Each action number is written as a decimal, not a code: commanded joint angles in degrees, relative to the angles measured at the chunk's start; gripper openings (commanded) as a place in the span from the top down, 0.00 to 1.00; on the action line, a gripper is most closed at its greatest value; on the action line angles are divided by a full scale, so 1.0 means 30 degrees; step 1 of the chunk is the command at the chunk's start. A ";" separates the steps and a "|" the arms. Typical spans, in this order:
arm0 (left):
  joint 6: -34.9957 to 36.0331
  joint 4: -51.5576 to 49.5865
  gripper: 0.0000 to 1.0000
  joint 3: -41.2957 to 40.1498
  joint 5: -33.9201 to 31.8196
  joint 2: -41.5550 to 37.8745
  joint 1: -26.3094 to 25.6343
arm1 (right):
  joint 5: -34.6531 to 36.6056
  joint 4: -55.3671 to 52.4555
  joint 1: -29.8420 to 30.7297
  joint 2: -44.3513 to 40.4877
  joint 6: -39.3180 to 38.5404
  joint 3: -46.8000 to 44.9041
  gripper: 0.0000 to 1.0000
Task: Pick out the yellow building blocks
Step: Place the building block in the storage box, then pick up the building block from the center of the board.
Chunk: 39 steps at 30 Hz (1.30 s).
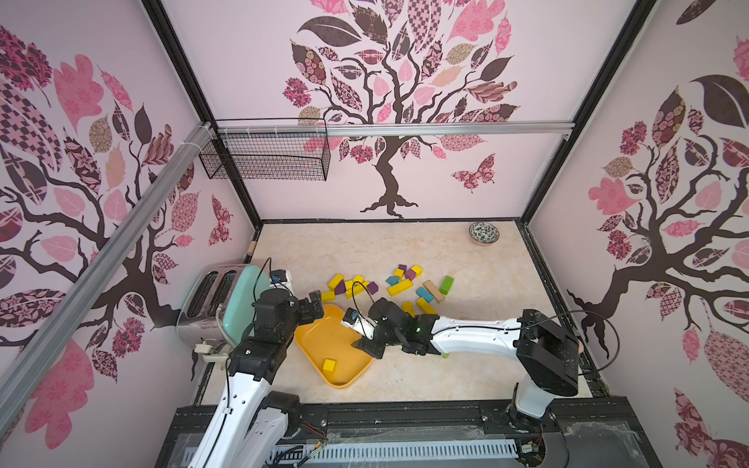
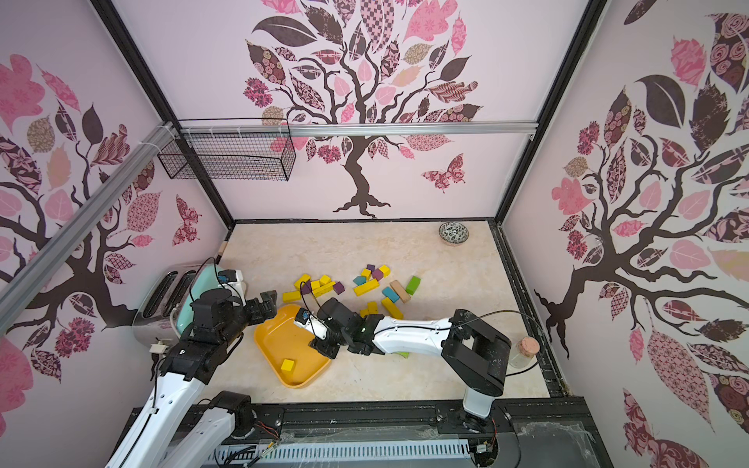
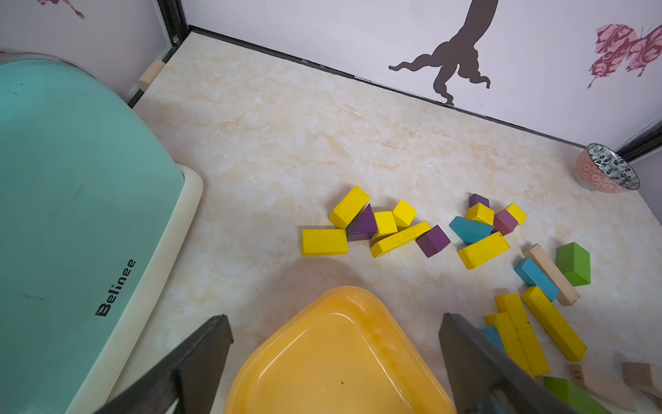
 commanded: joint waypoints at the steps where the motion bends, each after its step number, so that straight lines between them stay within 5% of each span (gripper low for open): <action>1: 0.0000 -0.0183 0.03 0.0303 0.0318 -0.0419 0.0058 | -0.0239 0.0244 0.0123 -0.1207 0.0450 0.0145 0.53; 14: 0.0700 0.0410 0.13 0.0438 0.2990 0.0458 0.0036 | 0.3491 0.0816 -0.0099 -0.6959 0.0947 -0.3120 0.35; 20: -0.0618 0.1791 0.20 0.0883 0.3795 0.1892 -0.0008 | 0.3823 0.0544 -0.2051 -0.8981 0.2611 -0.4527 0.27; 22: -0.1486 0.2850 0.23 0.0956 0.4151 0.2640 -0.0343 | 0.2990 0.0985 -0.3419 -0.9413 0.3959 -0.5241 0.09; 24: -0.1734 0.3595 0.24 0.1214 0.3834 0.3531 -0.1178 | 0.1672 0.1363 -0.4624 -0.9762 0.4837 -0.5954 0.01; 31: -0.0453 0.3276 0.27 0.4091 0.2520 0.8069 -0.4522 | 0.1947 0.1282 -0.5701 -1.1277 0.4716 -0.7306 0.04; 39: 0.0526 0.2550 0.30 0.6463 0.2806 1.1655 -0.5362 | 0.3565 0.1385 -0.6103 -1.1933 0.4110 -0.8707 0.12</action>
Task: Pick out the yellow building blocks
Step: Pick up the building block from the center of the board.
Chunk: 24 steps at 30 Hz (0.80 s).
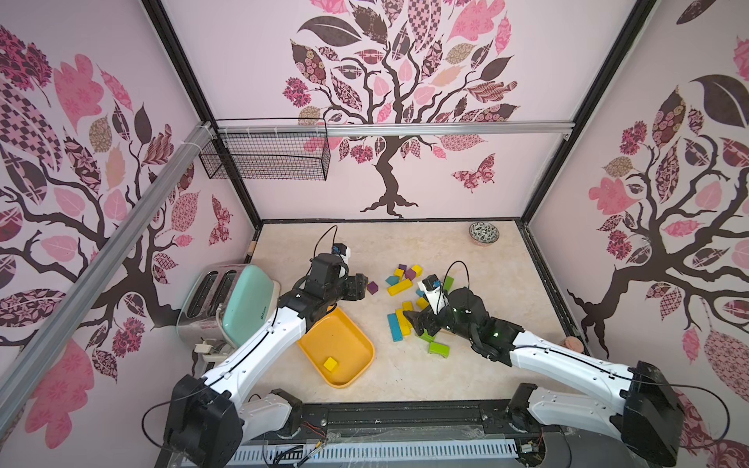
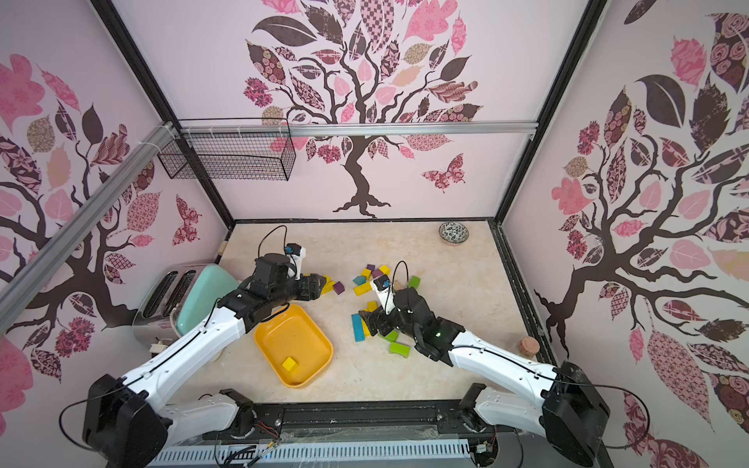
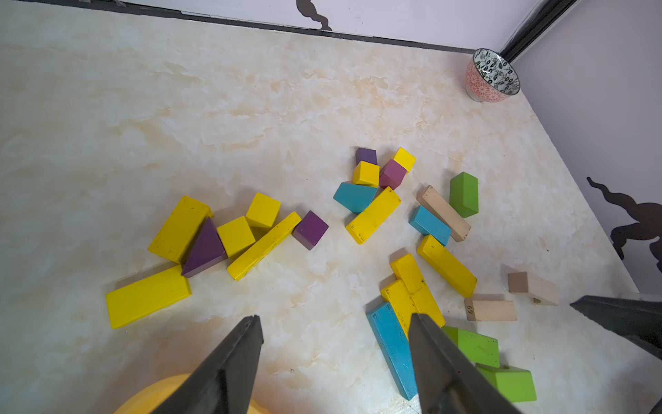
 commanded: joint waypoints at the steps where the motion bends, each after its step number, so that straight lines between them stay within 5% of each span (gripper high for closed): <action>1: 0.0858 -0.0735 0.30 0.1448 0.0117 0.1116 -0.0036 | 0.0226 0.0108 -0.0537 -0.0149 0.0068 -0.0260 0.13; 6: 0.0875 -0.0899 0.31 0.2313 -0.0086 0.2543 -0.0007 | -0.2268 0.0715 -0.2344 0.0552 0.1543 -0.0681 0.16; 12: 0.1259 -0.1719 0.33 0.4016 -0.0287 0.4730 0.0352 | -0.3200 0.1778 -0.2347 0.1255 0.1201 -0.1358 0.15; 18: -0.0667 -0.0909 0.42 0.4883 0.2576 0.6952 0.2755 | -0.3892 0.3057 -0.2347 0.1912 0.1297 -0.2077 0.15; 24: -0.0003 -0.1928 0.43 0.6570 0.1945 0.8884 0.3128 | -0.3699 0.4262 -0.2347 0.1770 0.1463 -0.3154 0.14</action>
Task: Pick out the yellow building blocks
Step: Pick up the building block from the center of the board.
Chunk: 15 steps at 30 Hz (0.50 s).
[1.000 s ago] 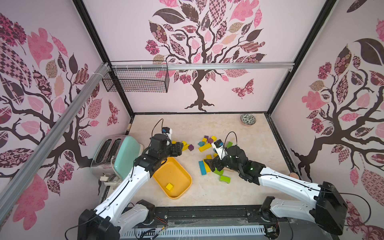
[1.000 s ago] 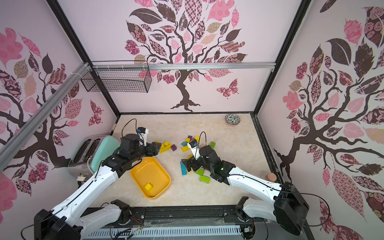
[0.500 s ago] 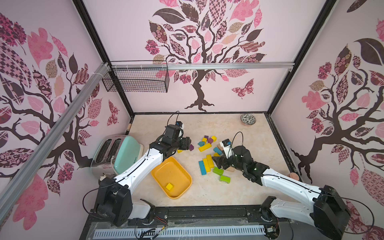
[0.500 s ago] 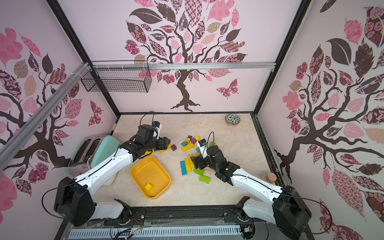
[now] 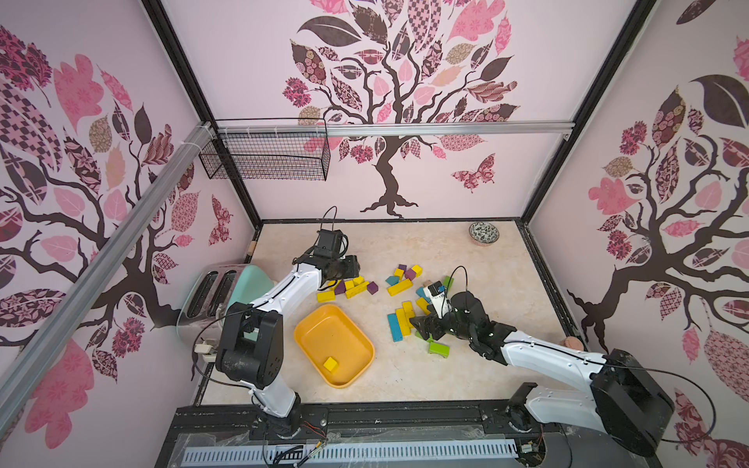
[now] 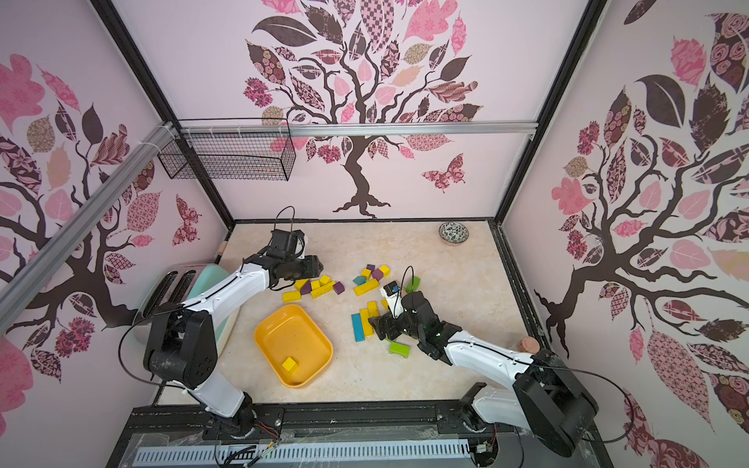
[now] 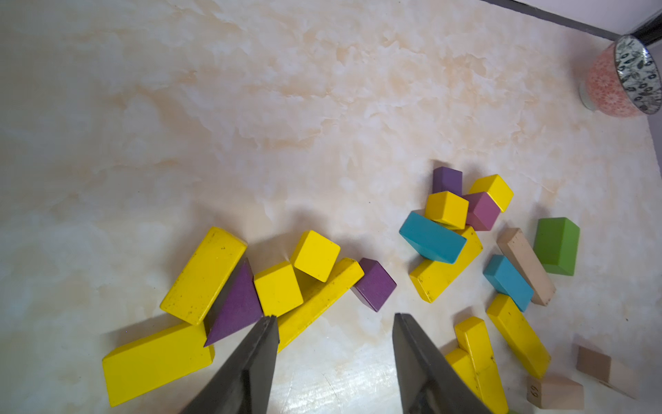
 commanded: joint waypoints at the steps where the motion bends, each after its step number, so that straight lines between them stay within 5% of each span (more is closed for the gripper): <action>1: 0.0495 -0.0728 0.43 0.1311 0.0153 0.0826 -0.0210 | -0.0034 0.1305 0.0021 -0.0328 0.0356 -0.0590 0.14; 15: 0.2615 -0.4574 0.48 0.5536 -0.0886 0.5366 -0.0209 | -0.0010 0.2257 0.0021 -0.1604 0.0857 -0.1750 0.14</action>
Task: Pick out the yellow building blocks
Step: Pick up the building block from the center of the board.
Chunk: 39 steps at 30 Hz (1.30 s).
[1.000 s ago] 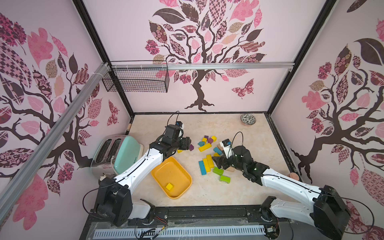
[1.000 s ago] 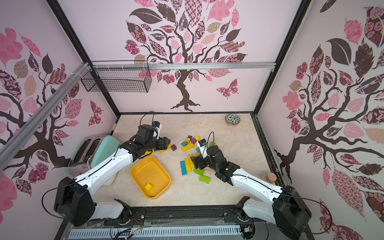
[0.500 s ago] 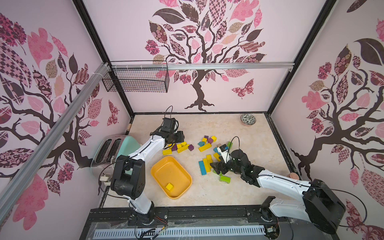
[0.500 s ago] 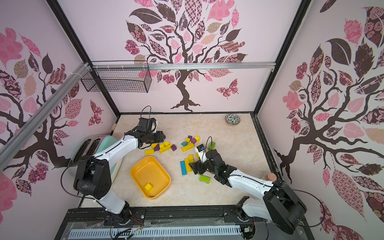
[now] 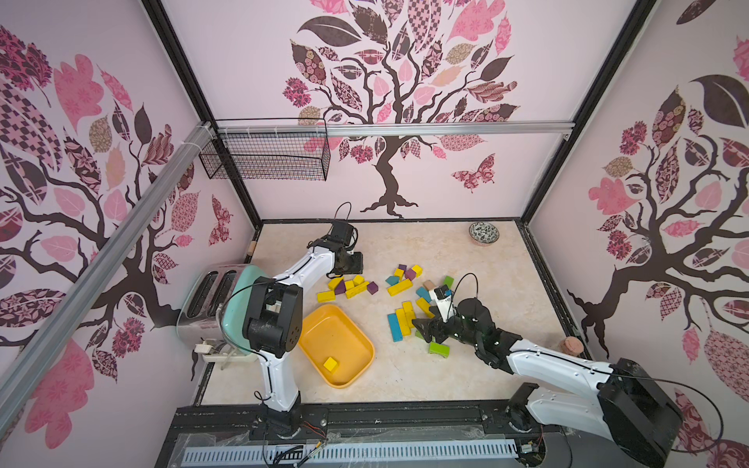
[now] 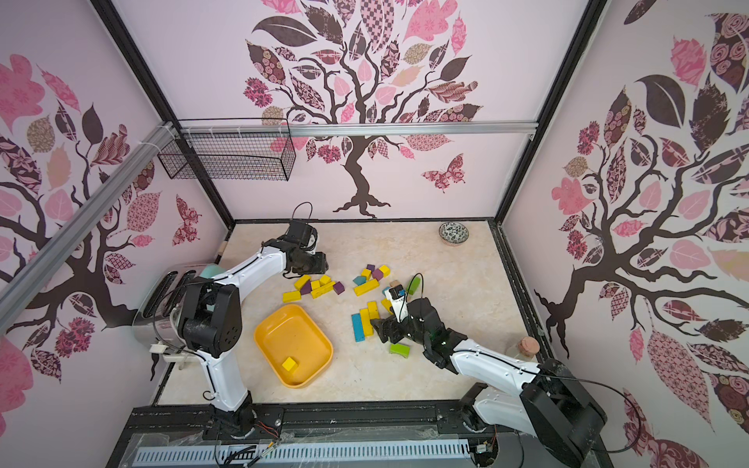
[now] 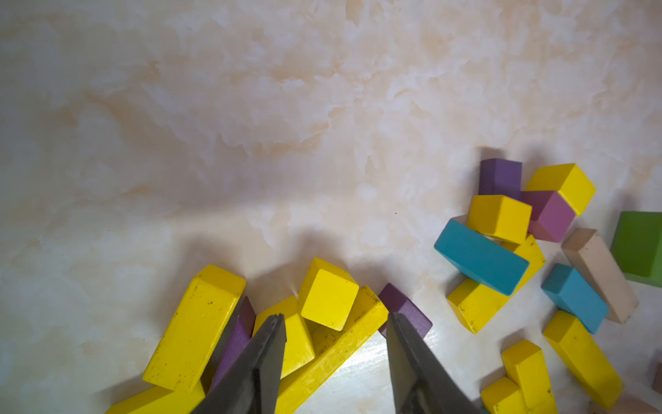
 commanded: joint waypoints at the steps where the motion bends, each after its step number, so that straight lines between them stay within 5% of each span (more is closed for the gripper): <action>1: 0.0567 -0.1310 0.48 0.0840 -0.0310 0.0725 -0.0056 | 0.0030 0.0557 0.0021 -0.0191 0.0265 -0.0314 0.14; 23: 0.2351 -0.3587 0.52 0.3131 -0.1601 0.3883 -0.0759 | -0.0669 0.1257 0.0021 0.0602 0.0642 -0.0387 0.13; 39: 0.2932 -0.3816 0.70 0.3617 -0.2659 0.4305 -0.1352 | -0.0905 0.1632 0.0021 0.1276 0.0788 -0.0358 0.16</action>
